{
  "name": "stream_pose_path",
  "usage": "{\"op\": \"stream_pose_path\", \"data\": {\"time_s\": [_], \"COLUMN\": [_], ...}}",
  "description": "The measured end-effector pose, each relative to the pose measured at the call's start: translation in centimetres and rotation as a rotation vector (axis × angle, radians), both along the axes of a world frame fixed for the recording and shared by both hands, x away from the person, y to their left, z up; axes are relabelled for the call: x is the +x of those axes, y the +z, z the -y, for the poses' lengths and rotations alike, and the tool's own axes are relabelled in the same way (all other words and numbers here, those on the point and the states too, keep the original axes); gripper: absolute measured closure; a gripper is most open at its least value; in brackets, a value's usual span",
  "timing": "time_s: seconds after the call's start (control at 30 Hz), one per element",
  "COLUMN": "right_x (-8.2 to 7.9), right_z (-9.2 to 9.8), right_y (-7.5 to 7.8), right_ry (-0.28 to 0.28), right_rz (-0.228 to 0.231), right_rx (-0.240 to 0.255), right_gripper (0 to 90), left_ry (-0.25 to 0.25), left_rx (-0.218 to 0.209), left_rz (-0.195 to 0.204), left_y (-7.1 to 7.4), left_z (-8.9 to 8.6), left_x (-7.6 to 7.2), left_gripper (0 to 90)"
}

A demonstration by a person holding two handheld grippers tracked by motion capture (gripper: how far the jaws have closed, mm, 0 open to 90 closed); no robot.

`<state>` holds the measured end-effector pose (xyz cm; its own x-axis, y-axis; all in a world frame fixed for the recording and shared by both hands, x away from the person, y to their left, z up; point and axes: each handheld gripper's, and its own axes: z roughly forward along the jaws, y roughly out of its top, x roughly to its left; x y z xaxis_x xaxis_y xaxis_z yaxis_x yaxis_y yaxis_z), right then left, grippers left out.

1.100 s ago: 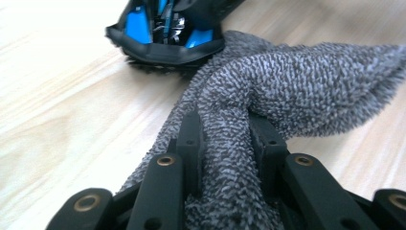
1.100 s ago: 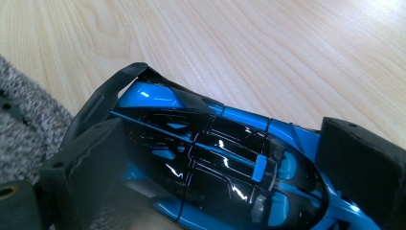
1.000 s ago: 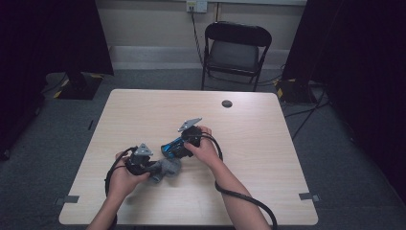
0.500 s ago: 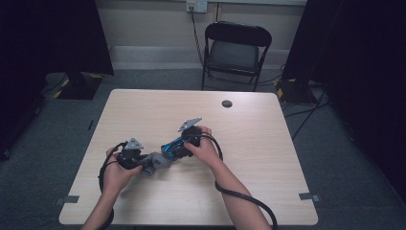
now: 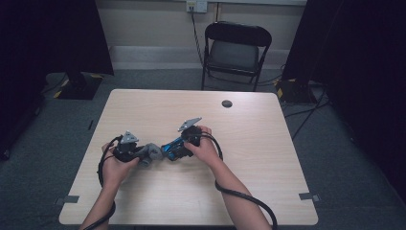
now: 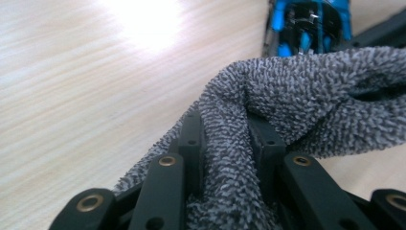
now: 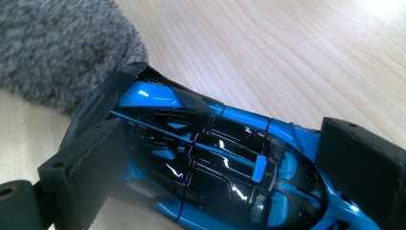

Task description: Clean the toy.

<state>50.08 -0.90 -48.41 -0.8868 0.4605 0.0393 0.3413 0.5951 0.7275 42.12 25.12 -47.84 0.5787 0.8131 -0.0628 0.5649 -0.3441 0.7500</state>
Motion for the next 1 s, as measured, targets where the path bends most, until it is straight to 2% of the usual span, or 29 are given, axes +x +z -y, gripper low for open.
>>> {"op": "stream_pose_path", "data": {"time_s": [0.17,0.23,0.33,0.37,0.43,0.57,0.83,1.0], "right_x": [0.0,0.0,0.0,0.0,0.0,0.0,-0.1,-0.1], "right_z": [0.0,0.0,0.1,0.1,0.1,0.1,0.1,0.1], "right_y": [0.0,0.0,-0.1,-0.1,-0.1,-0.1,-0.1,-0.2], "right_ry": [0.002,0.002,0.001,0.001,0.001,0.001,-0.001,-0.001], "right_rz": [0.000,0.001,0.003,0.003,0.004,0.006,0.010,0.009], "right_rx": [0.003,0.004,0.009,0.010,0.010,0.012,0.014,0.021], "right_gripper": [2.8,2.8,2.8,2.8,2.8,2.8,2.8,2.8], "left_ry": [0.027,0.050,0.071,0.080,0.093,0.115,0.107,0.074], "left_rx": [0.013,-0.005,-0.013,-0.027,-0.018,-0.036,-0.072,-0.078], "left_rz": [0.049,0.058,0.055,0.054,0.062,0.075,0.090,0.088], "left_y": [0.1,0.1,0.1,0.0,0.2,0.7,1.7,2.3], "left_z": [-0.2,-0.4,-0.5,-0.6,-0.7,-1.1,-1.5,-1.6], "left_x": [0.1,0.1,0.0,0.0,-0.1,-0.4,-1.0,-1.5], "left_gripper": [71.3,71.3,71.2,71.2,71.1,71.1,71.0,71.0]}}
